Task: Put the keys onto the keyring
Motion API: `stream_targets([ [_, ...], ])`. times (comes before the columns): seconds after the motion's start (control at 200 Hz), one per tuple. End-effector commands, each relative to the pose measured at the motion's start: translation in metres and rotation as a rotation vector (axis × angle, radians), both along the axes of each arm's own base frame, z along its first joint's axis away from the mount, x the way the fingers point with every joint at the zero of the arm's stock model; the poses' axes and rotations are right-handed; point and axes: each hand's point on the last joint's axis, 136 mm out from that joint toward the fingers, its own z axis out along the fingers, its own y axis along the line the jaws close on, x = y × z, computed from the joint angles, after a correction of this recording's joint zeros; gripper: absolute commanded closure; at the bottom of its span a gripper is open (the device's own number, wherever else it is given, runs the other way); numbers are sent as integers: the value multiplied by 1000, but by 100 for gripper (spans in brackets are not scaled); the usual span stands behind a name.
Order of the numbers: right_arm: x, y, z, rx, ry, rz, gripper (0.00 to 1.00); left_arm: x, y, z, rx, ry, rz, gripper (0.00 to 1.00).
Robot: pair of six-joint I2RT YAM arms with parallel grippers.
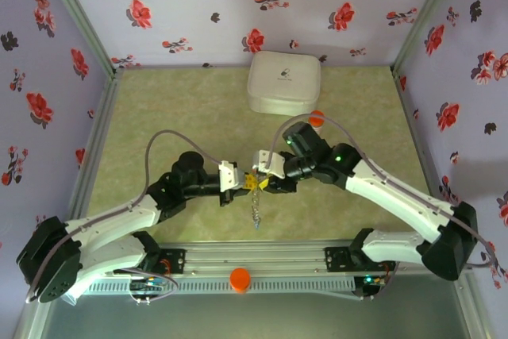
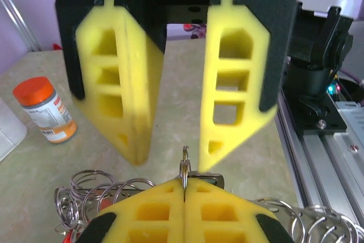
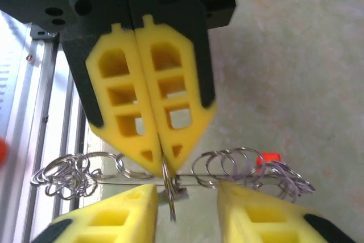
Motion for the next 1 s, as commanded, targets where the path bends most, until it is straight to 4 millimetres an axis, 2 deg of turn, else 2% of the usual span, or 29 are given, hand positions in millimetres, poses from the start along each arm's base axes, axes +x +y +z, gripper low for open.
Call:
stream_targets([
  [0.0,-1,0,8,96,37,-47,65,2,4,27,-142,-27,15,100],
  [0.075,-4,0,1,97,79,-58,65,2,6,26,-163,-24,21,100],
  [0.395,-3,8,-3,154,110,-70,69,0,9,21,-192,-64,17,100],
  [0.505,-3,8,-1,156,108,-71,74,-1,9,19,-186,-65,9,100],
  [0.775,-6,6,-4,127,127,-63,98,-2,9,25,-199,-75,6,100],
  [0.995,0,1,-16,97,124,-108,100,-6,12,37,-250,-90,-1,100],
])
